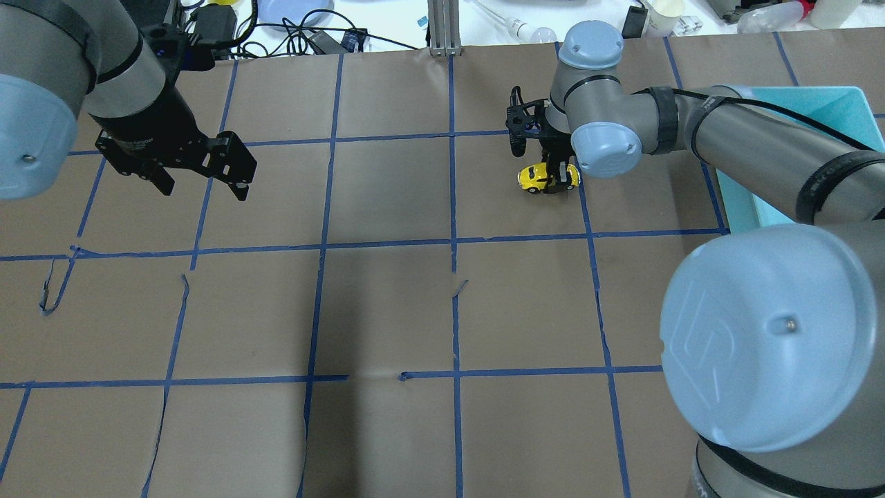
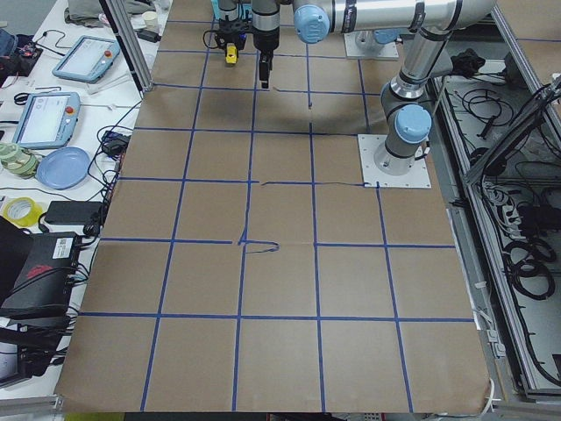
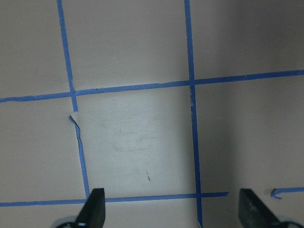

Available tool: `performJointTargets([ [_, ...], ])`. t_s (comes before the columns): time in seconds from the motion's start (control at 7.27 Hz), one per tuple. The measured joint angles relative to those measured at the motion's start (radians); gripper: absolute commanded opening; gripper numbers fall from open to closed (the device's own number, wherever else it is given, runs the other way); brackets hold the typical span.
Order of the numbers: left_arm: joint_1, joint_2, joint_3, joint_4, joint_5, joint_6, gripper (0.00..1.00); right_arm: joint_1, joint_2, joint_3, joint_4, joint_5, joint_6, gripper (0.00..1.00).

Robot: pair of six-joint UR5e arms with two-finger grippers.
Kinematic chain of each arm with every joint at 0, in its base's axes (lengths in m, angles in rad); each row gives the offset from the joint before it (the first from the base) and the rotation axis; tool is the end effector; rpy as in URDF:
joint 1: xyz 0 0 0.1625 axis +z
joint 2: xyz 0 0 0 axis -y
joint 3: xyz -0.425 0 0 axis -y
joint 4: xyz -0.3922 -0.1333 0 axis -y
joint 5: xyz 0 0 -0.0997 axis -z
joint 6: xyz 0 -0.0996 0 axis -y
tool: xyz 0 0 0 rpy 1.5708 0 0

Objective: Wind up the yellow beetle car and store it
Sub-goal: 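Carry the car with the right gripper over the light-blue tray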

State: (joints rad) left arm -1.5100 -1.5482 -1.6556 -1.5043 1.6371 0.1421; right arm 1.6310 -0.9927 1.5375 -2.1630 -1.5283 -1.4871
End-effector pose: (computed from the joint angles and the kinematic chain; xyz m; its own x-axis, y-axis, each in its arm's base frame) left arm -0.0972 -0.4888 0.4641 -0.9945 0.0811 -0.0662 0.0809 0.9967 0.0051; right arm 0.1777 -0.6625 0.2205 -0.0235 -0.9988 0.0437 -0.9987 0.0214 -0.0463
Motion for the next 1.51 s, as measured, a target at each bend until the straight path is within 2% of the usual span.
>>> performJointTargets([
  [0.14,0.000,0.001,0.000,0.005,0.000,0.001,1.00,-0.033,-0.036,0.000,0.025,0.002,0.004,0.06],
  [0.55,-0.001,0.007,0.003,0.015,-0.020,0.001,1.00,-0.234,-0.150,-0.021,0.142,0.008,-0.053,0.07],
  [0.83,-0.003,0.009,0.003,0.021,-0.030,0.001,1.00,-0.376,-0.176,-0.040,0.163,-0.018,-0.233,0.06],
  [0.96,-0.004,0.010,0.002,0.022,-0.031,0.000,1.00,-0.453,-0.173,-0.041,0.163,-0.040,-0.352,0.06],
  [1.24,-0.005,0.010,0.005,0.029,-0.034,-0.002,1.00,-0.594,-0.124,-0.038,0.113,-0.031,-0.464,0.07],
  [1.51,-0.006,0.012,0.003,0.041,-0.053,-0.005,1.00,-0.637,-0.067,-0.026,0.057,-0.013,-0.497,0.09],
])
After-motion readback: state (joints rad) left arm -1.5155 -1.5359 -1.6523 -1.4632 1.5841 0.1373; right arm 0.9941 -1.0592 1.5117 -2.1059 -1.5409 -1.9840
